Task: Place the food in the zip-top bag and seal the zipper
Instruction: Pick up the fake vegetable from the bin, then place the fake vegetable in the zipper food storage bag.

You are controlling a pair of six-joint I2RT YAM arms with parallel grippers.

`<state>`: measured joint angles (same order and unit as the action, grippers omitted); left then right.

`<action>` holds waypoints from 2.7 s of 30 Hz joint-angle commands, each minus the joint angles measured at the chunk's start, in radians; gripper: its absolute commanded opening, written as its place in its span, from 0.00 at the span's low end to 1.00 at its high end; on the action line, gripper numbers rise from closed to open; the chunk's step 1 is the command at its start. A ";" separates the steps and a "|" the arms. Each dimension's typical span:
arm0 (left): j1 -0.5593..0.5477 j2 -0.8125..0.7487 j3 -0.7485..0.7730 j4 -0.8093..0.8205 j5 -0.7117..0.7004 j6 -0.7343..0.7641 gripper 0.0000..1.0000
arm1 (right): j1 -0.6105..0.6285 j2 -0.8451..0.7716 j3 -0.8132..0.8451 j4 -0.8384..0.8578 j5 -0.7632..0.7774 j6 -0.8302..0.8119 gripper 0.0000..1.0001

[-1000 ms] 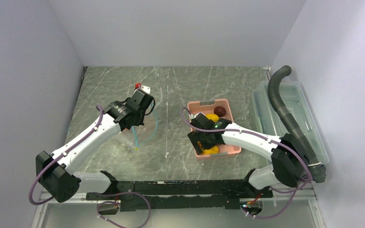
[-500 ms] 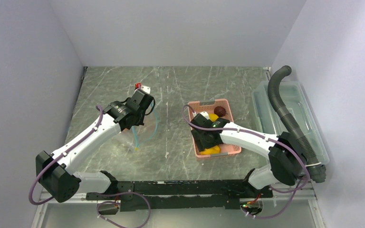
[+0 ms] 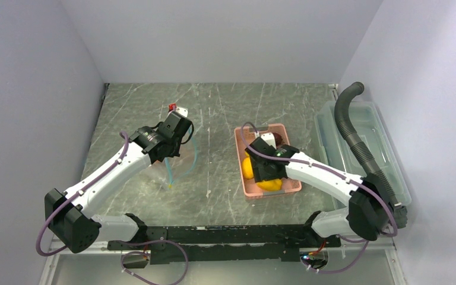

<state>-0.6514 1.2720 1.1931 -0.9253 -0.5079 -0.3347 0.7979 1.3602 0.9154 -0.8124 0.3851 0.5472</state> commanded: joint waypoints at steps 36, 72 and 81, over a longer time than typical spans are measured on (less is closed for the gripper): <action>0.003 -0.041 0.001 0.012 0.020 -0.001 0.00 | -0.014 -0.192 0.223 0.529 -0.398 0.158 0.33; 0.003 -0.049 -0.003 0.025 0.040 -0.004 0.00 | 0.130 0.137 0.148 1.009 -0.495 0.386 0.35; 0.002 -0.049 -0.002 0.024 0.034 -0.005 0.00 | 0.162 0.238 0.161 1.036 -0.486 0.499 0.31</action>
<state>-0.6514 1.2469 1.1931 -0.9245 -0.4679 -0.3351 0.9417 1.5715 1.0660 0.1486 -0.1093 0.9737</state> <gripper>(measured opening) 0.011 0.643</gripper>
